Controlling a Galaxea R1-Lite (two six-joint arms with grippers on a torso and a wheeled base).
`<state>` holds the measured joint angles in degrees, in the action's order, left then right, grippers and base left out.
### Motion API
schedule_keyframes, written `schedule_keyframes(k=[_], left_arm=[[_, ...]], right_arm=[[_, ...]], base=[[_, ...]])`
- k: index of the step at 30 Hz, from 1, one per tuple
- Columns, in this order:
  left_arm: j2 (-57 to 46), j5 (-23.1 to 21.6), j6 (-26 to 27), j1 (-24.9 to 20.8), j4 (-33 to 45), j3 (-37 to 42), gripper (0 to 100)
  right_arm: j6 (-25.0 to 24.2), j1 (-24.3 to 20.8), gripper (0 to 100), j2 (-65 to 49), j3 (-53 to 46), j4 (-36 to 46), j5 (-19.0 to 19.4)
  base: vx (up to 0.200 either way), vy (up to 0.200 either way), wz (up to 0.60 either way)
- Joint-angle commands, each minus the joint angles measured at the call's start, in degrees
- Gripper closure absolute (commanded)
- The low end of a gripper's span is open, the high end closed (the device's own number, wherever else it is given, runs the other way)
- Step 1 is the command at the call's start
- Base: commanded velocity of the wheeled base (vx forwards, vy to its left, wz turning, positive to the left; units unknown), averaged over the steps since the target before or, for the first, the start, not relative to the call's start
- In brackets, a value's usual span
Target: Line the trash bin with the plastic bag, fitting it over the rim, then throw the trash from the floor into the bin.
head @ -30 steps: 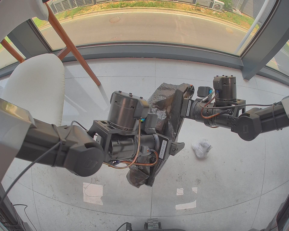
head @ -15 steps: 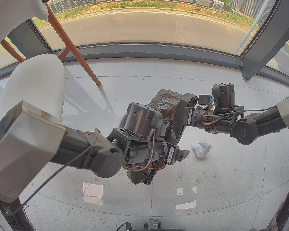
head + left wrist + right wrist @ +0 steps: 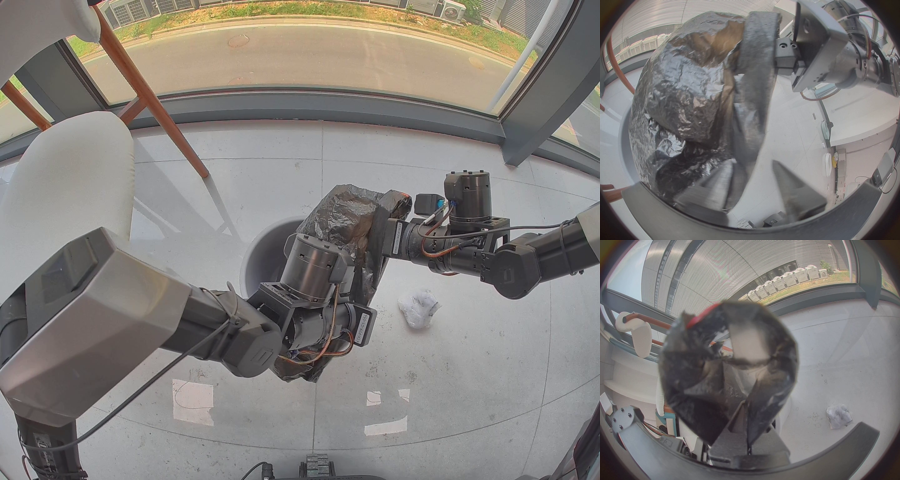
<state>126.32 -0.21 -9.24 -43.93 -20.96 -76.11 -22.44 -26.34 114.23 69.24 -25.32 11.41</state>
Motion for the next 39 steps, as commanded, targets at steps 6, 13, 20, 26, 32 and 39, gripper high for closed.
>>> schedule_keyframes(k=[6, 13, 20, 26, 32, 39], left_arm=[[-1.2, 1.0, -1.4, 0.2, 0.0, 0.6, 100], [-8.0, 0.6, -1.4, 3.0, 0.8, 0.9, 100], [-17.8, 0.5, -5.2, 6.2, 6.5, 2.1, 100], [-21.3, -1.4, -7.5, 10.5, 9.7, 2.3, 100], [-21.7, -1.7, -12.4, 11.7, 11.7, 1.5, 100], [-21.3, -1.7, -14.0, 9.7, 11.8, 1.7, 100]], right_arm=[[0.0, 1.0, 100, -1.7, -1.6, 0.0, 0.0], [0.6, 3.1, 100, -3.0, -4.1, 0.0, 0.2], [2.2, 4.7, 100, -3.0, -5.1, 0.0, 1.7], [4.7, 6.5, 100, -1.4, -2.4, -0.1, 4.5], [9.7, 8.2, 100, 3.5, 3.3, 0.0, 5.2], [12.2, 9.7, 100, 6.6, 5.5, 0.7, 9.4]], base=[[0.0, 0.0, 0.0], [0.0, 0.0, 0.0], [0.0, 0.0, 0.0], [0.0, 0.0, 0.0], [0.0, 0.0, 0.0], [0.0, 0.0, 0.0]])
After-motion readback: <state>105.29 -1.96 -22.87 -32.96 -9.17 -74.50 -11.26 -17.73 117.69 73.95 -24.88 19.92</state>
